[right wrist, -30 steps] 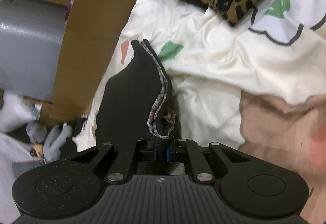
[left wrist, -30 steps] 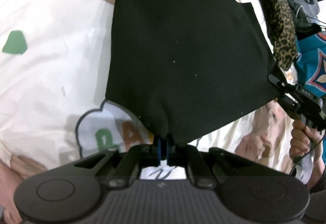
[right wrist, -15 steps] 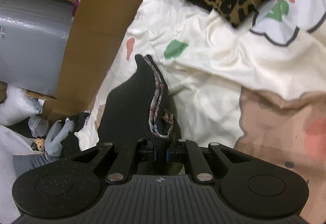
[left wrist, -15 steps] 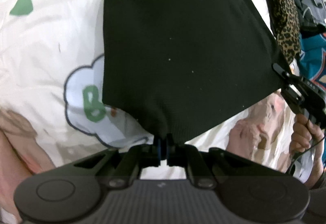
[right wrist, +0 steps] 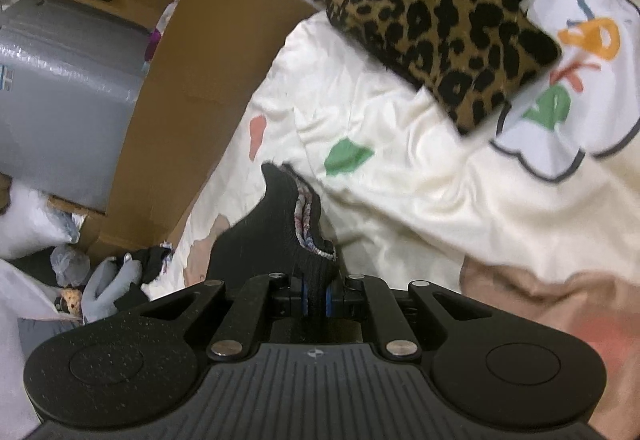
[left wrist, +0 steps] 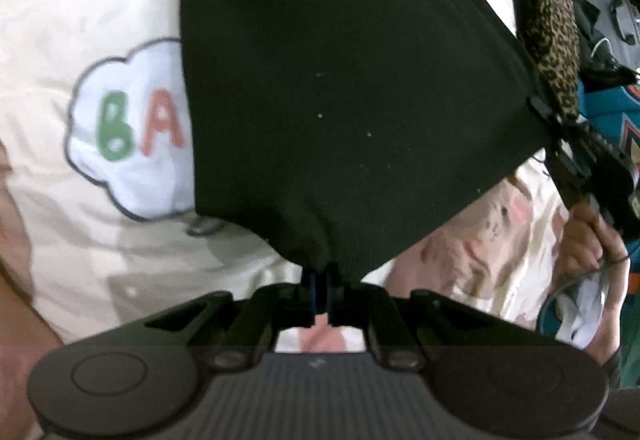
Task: Fold clothes
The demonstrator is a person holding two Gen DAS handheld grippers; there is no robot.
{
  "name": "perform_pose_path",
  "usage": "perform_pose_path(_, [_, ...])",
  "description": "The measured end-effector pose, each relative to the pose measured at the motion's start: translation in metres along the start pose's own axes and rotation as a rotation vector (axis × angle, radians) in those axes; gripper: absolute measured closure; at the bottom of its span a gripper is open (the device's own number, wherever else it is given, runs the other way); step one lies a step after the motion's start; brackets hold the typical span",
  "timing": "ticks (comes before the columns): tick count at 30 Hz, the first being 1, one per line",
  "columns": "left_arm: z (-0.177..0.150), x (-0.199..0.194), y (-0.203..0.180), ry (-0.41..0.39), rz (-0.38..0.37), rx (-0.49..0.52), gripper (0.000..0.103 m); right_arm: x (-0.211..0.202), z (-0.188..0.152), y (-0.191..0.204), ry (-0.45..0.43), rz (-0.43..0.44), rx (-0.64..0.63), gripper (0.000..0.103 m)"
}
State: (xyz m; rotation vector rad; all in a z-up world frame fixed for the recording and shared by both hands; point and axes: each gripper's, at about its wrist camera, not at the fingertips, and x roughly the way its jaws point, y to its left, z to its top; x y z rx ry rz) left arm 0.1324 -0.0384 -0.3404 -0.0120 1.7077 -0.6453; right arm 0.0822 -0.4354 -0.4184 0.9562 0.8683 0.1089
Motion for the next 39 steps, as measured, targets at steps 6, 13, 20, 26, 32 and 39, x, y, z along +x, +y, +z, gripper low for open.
perform_pose_path(6, [-0.017, 0.017, -0.009, -0.012, -0.015, -0.029, 0.098, 0.001, 0.012, -0.002, -0.035, -0.019, 0.028, 0.097])
perform_pose_path(13, [-0.037, 0.028, -0.019, -0.062, -0.022, -0.105, 0.098, 0.005, 0.018, -0.002, -0.058, -0.049, 0.046, 0.097])
perform_pose_path(20, [-0.055, 0.026, -0.006, -0.093, -0.058, -0.168, 0.098, 0.006, 0.016, -0.010, -0.069, -0.080, 0.052, 0.097])
perform_pose_path(26, [-0.058, 0.035, 0.003, -0.094, -0.062, -0.214, 0.093, 0.015, 0.015, -0.025, -0.044, -0.104, 0.078, 0.094])
perform_pose_path(32, [-0.063, 0.034, 0.023, -0.035, 0.042, -0.218, 0.091, 0.005, 0.017, -0.040, -0.071, -0.096, 0.112, 0.079])
perform_pose_path(39, [-0.042, 0.002, 0.018, -0.049, 0.058, -0.170, 0.060, -0.016, 0.013, -0.048, -0.090, -0.070, 0.139, 0.061])
